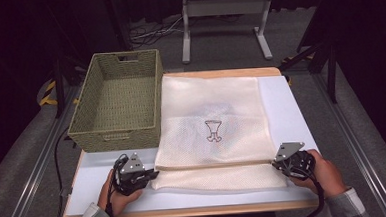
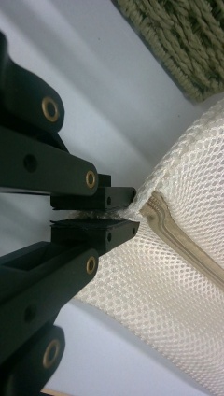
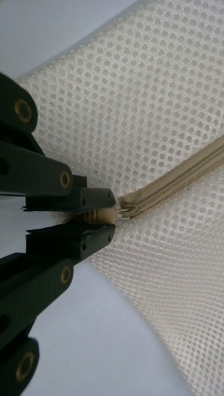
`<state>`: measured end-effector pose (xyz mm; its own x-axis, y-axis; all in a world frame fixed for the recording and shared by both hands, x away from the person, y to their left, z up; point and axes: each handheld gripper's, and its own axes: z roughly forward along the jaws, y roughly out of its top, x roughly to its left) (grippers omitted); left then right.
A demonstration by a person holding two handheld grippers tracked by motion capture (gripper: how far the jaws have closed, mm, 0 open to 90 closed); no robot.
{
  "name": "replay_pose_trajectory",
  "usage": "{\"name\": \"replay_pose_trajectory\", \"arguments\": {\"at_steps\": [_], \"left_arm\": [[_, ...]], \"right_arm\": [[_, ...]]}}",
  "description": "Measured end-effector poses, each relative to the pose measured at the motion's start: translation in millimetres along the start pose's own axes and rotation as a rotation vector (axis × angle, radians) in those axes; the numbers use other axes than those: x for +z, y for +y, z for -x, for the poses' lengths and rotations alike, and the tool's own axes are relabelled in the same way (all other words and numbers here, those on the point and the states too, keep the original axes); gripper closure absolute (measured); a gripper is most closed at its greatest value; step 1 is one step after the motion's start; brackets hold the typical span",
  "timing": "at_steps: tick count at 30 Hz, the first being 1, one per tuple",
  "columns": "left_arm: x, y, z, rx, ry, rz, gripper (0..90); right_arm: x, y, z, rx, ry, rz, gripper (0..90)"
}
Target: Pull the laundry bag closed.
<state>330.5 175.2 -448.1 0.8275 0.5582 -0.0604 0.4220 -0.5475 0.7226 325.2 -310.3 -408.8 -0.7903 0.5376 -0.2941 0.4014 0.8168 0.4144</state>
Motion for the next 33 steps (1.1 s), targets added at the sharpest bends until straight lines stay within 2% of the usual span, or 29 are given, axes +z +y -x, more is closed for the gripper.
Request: {"name": "replay_pose_trajectory", "arguments": {"at_steps": [4,7,14,15,21,24,29,33], "left_arm": [[0.1,0.4,2.3,0.008,-0.001,0.003,84.6],[-0.3,-0.1,5.0,0.015,0.001,0.011,84.0],[-2.0,-1.1,6.3,0.015,0.006,0.024,82.3],[-2.0,-1.1,6.3,0.015,0.006,0.024,81.2],[-5.5,-0.9,5.7,0.019,0.008,0.05,78.4],[-8.1,-0.6,5.4,0.026,0.011,0.065,77.0],[-10.2,-0.9,5.9,0.038,0.014,0.077,74.7],[-13.1,-2.4,6.9,0.045,0.019,0.092,71.7]], "right_arm": [[-1.2,-0.8,-0.8,0.008,-0.012,0.003,82.6],[-2.4,-1.8,0.2,0.034,-0.01,0.014,82.5],[-2.3,-4.3,-2.4,0.047,0.005,0.048,82.1],[-3.4,-5.4,-2.2,0.063,0.009,0.062,82.0],[-6.4,-8.3,-1.4,0.088,0.026,0.108,81.7],[-6.8,-8.2,-2.6,0.084,0.043,0.138,81.2],[-6.7,-7.2,-3.1,0.079,0.037,0.162,79.9],[-7.2,-8.0,-3.0,0.087,0.048,0.204,78.1]]}}
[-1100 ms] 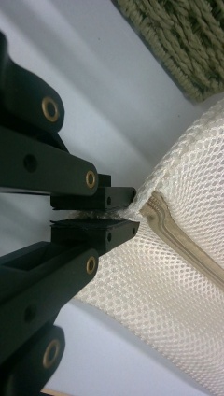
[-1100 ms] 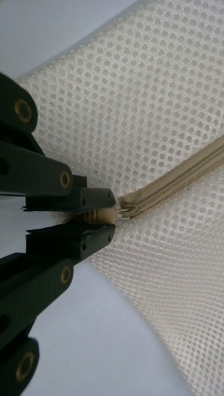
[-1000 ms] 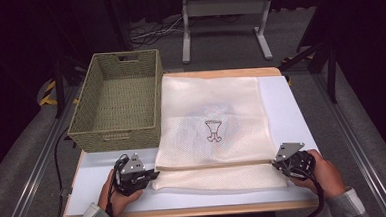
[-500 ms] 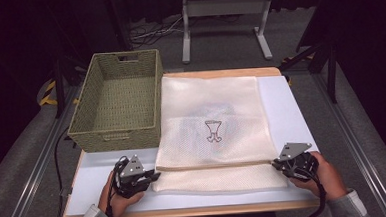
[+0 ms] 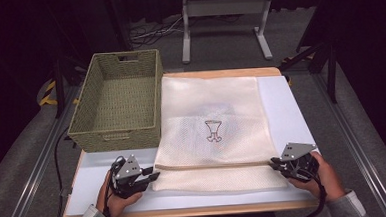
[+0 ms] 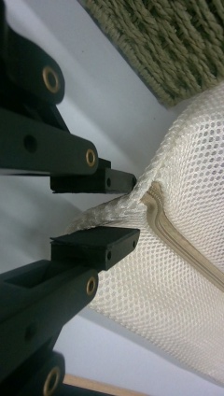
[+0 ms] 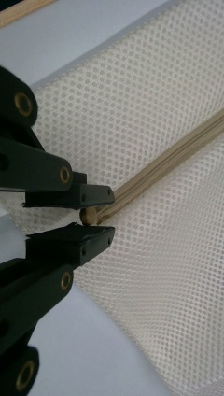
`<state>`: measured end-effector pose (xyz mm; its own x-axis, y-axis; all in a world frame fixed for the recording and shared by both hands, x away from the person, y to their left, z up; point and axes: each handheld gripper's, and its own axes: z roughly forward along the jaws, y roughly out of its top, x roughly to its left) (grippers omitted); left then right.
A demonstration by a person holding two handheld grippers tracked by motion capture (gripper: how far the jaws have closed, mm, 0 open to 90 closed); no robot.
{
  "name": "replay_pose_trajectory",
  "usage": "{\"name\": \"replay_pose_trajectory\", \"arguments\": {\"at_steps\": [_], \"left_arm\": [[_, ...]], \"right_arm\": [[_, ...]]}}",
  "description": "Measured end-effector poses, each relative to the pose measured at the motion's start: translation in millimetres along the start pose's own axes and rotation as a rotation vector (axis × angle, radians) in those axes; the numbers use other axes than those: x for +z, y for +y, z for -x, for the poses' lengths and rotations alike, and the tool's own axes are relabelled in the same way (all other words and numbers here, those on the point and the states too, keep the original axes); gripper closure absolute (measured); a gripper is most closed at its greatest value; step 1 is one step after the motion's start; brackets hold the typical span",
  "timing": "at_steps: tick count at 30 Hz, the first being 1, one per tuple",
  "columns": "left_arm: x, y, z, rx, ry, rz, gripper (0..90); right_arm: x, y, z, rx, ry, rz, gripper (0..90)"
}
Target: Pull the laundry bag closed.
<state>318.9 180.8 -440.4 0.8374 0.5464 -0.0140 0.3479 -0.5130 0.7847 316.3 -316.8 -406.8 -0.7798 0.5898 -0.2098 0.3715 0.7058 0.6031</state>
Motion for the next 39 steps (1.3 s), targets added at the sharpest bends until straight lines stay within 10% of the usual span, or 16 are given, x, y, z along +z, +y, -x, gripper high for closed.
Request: {"name": "replay_pose_trajectory", "arguments": {"at_steps": [39], "left_arm": [[-26.3,-20.4,-22.3,-0.04,0.186,0.034,28.3]], "right_arm": [[4.5,-0.2,4.8,0.053,-0.076,0.126,32.6]]}}
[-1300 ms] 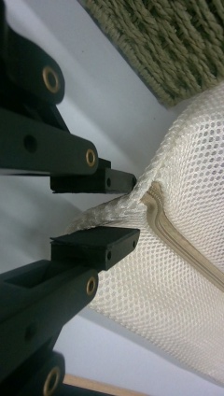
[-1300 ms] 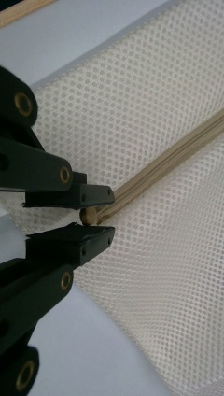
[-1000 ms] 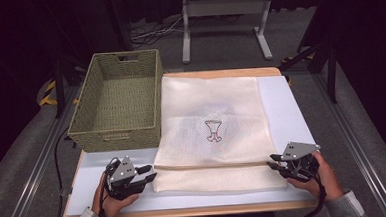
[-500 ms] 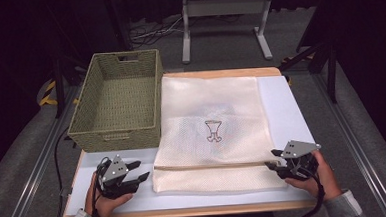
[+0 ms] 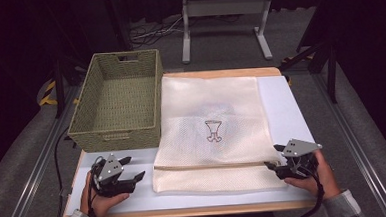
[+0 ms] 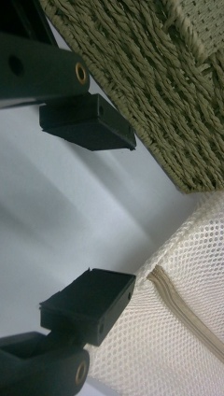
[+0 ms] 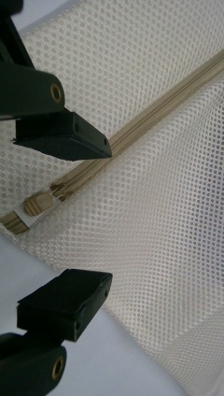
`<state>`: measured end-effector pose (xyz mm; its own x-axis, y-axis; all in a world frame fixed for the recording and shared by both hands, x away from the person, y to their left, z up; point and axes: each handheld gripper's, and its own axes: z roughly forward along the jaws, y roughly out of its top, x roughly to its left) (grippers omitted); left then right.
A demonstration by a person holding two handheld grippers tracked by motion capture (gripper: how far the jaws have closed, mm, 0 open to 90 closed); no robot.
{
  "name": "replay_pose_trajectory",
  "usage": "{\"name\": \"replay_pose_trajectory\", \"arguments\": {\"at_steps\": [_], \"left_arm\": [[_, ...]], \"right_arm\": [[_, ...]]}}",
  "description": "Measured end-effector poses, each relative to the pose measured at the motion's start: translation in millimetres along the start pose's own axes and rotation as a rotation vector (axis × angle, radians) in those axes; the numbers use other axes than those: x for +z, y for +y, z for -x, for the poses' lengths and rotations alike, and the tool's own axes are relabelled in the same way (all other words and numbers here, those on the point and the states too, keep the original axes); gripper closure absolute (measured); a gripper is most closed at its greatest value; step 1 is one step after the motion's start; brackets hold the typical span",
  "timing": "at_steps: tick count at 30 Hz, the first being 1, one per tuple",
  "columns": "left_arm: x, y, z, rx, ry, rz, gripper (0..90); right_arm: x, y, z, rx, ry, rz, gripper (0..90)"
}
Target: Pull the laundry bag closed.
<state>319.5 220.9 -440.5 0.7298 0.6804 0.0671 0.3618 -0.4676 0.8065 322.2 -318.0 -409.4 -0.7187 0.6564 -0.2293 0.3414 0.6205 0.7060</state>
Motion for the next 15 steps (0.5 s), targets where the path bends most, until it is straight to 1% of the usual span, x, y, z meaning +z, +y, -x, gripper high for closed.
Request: {"name": "replay_pose_trajectory", "arguments": {"at_steps": [2,3,6,9,10,11,13,15], "left_arm": [[-0.3,-0.6,-0.9,-0.003,0.009,-0.007,25.8],[-0.3,-1.2,-1.6,-0.01,0.002,-0.006,24.7],[-0.3,-2.0,-2.1,-0.013,0.006,-0.008,21.6],[-0.2,-2.8,-2.2,-0.022,0.008,-0.008,17.1],[-0.3,-3.5,-2.4,-0.031,0.007,-0.008,17.1],[-0.1,-4.3,-2.7,-0.036,0.004,-0.007,14.7],[0.7,-6.0,-3.4,-0.04,-0.003,-0.015,11.3],[0.4,-6.4,-3.3,-0.032,0.002,-0.017,9.3]], "right_arm": [[0.6,-0.1,0.1,-0.002,-0.01,0.002,29.1],[0.8,-0.3,0.0,-0.001,-0.01,0.003,28.4],[1.8,-0.4,-0.1,0.0,-0.021,0.006,23.3],[2.5,-0.5,0.0,0.002,-0.024,0.009,21.3],[2.9,-0.6,0.0,0.002,-0.025,0.009,20.5],[3.6,-0.9,0.1,0.006,-0.022,0.012,19.2],[5.0,-1.1,-0.3,0.008,-0.026,0.009,16.8],[6.5,-1.1,-0.8,0.002,-0.026,0.007,14.4]]}}
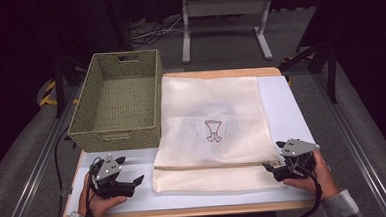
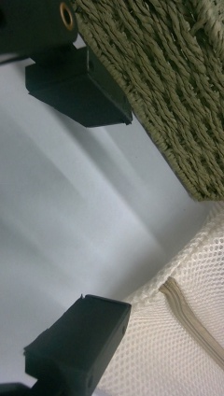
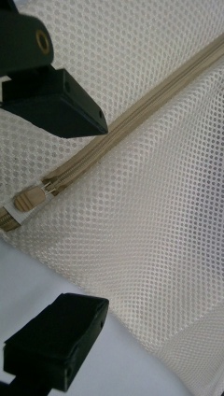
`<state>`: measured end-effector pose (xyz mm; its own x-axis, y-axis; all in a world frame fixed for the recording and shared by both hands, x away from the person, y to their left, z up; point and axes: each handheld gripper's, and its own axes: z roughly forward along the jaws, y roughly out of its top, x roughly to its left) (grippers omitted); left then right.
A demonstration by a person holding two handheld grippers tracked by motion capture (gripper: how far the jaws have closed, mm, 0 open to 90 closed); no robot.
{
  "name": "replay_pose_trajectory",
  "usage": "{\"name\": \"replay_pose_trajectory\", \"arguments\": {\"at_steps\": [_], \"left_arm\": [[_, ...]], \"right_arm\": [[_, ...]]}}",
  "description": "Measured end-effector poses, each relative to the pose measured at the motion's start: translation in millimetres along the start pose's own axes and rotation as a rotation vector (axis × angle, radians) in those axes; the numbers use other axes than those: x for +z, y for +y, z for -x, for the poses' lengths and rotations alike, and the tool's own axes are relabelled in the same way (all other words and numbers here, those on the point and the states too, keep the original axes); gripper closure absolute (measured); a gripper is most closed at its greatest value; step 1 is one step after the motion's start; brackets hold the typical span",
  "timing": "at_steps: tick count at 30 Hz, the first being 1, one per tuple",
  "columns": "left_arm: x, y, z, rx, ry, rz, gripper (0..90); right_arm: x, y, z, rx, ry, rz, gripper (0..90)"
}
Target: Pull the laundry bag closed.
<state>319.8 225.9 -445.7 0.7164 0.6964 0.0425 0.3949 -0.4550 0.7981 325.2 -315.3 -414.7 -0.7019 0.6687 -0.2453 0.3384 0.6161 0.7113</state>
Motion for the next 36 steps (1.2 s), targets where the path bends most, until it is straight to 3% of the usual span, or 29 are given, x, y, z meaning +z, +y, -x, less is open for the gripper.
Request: {"name": "replay_pose_trajectory", "arguments": {"at_steps": [4,12,36], "left_arm": [[0.7,-0.9,1.9,0.013,-0.014,-0.005,4.5],[3.9,-1.2,5.5,0.031,-0.023,-0.02,4.9],[3.1,-0.8,4.9,0.031,-0.022,-0.01,4.6]], "right_arm": [[3.1,0.5,-3.4,-0.012,0.018,-0.001,10.8],[10.4,-0.7,-9.2,-0.046,0.026,-0.018,9.3],[10.1,-0.7,-11.3,-0.038,0.026,-0.007,8.4]]}}
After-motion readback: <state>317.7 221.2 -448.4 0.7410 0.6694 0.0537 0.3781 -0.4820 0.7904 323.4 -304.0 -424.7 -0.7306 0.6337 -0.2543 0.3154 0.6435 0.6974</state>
